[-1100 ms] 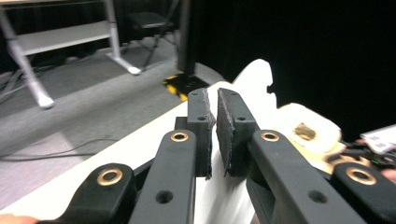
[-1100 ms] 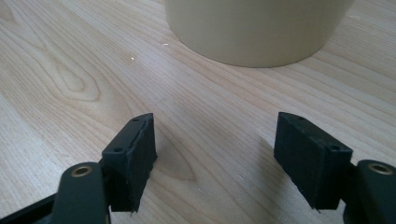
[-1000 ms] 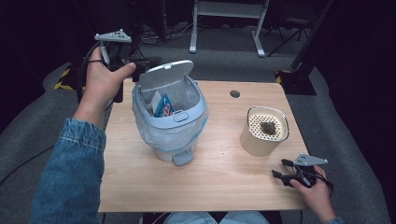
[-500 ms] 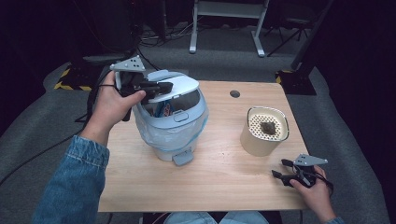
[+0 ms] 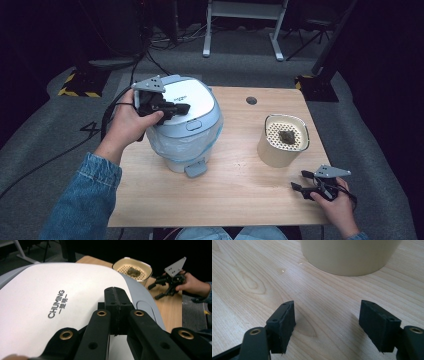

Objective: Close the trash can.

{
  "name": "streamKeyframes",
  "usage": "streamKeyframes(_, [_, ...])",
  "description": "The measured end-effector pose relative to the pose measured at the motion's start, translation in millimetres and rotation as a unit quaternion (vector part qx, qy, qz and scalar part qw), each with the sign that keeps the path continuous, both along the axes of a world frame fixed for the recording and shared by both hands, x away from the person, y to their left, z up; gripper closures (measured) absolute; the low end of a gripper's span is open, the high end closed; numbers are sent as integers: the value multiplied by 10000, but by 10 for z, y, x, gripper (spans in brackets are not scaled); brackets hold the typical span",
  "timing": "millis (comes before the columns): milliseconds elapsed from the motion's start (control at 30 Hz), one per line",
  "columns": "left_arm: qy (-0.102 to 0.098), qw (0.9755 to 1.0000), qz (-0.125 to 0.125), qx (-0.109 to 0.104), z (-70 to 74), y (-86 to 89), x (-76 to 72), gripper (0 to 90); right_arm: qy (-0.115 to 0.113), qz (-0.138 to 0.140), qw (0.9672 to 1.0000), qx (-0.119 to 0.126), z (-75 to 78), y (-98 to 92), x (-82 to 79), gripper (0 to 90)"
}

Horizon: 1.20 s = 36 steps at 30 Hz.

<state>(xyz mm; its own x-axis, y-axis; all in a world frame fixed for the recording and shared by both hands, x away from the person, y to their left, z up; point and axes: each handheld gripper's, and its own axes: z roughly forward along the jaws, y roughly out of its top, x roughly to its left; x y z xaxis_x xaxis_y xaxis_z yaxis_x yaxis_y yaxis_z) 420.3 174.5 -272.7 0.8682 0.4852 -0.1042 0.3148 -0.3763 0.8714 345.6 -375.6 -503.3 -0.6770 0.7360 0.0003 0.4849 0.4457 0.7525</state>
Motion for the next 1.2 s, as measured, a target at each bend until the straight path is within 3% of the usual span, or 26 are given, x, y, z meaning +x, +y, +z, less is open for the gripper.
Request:
streamKeyframes(267, [-30, 10000, 37, 23, -10, -18, -3, 900, 2, -3, 10000, 0, 0, 0, -1, 293])
streamKeyframes(467, [-163, 9997, 85, 144, -11, -52, -31, 900, 0, -1, 10000, -7, 0, 0, -1, 293])
streamKeyframes(500, [-120, 9994, 109, 294, -13, -48, -30, 900, 2, -1, 10000, -2, 0, 1, -1, 293])
streamKeyframes(533, [-173, 9996, 115, 202, -42, -56, -38, 900, 0, 0, 10000, -5, 0, 0, -1, 292])
streamKeyframes(767, [-422, 9984, 271, 271, -38, -83, -60, 888, 0, 9, 10000, -7, 0, 2, 1, 289])
streamKeyframes(833, [-377, 9985, 356, 200, -27, -76, -81, 681, 3, 10, 10000, -3, 0, 1, 2, 289])
streamKeyframes(933, [-505, 9978, 438, 14, 11, -43, -189, 541, 4, 24, 10000, 9, -1, 1, 9, 288])
streamKeyframes(1100, [-642, 9962, 584, -57, 65, 63, -476, 433, 11, 40, 10000, 11, 0, 2, 18, 288])
streamKeyframes(1200, [-667, 9959, 616, 16, 68, 100, -636, 405, 10, 40, 10000, 9, -1, 2, 18, 288])
